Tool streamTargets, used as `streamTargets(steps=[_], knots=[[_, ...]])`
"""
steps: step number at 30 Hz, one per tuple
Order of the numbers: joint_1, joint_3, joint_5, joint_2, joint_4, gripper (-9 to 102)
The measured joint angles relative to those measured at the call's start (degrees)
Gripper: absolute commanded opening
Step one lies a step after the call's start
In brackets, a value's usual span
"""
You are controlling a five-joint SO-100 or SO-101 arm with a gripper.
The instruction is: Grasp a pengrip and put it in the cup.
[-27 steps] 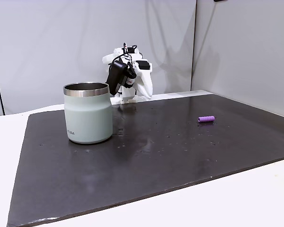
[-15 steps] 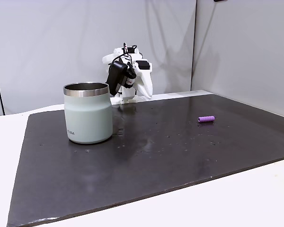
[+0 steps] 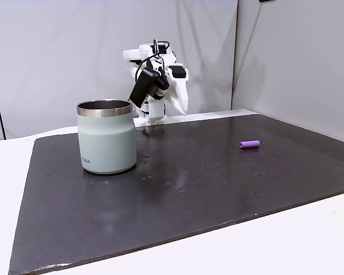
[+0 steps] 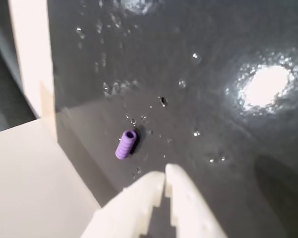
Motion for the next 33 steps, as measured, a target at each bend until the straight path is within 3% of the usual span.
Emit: streamTargets(steps=[15, 33], knots=[[-7.3, -32.4, -7.5, -51.3, -1.4, 0], [-17.7, -46.6, -0.9, -68.3, -2.1, 0]])
